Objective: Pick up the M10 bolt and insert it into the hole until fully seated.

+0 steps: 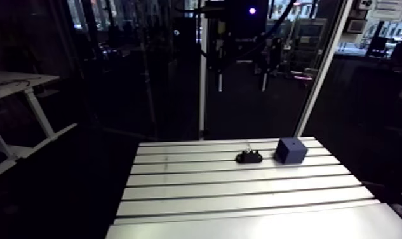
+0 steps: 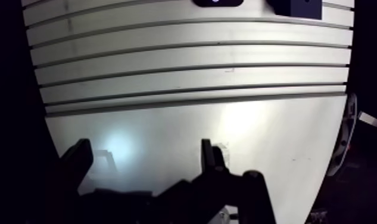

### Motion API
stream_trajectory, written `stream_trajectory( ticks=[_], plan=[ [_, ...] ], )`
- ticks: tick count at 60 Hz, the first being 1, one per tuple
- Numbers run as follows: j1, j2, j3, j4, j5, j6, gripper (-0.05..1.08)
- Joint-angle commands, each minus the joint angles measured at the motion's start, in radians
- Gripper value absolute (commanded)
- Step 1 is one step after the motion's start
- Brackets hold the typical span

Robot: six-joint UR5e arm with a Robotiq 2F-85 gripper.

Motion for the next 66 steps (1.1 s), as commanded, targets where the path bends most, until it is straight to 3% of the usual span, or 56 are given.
stream_trajectory(
  ticks=[1, 32, 53, 66],
  plan=[
    [-0.08, -0.051, 0.052, 0.009, 0.063, -0.031, 0.01],
    [-0.08, -0.051, 0.054, 0.008, 0.061, -0.031, 0.01],
    [-0.081, -0.051, 0.06, -0.089, 0.058, -0.098, 0.01],
    [-0.11, -0.051, 0.063, -0.141, 0.056, -0.133, 0.02]
  ],
)
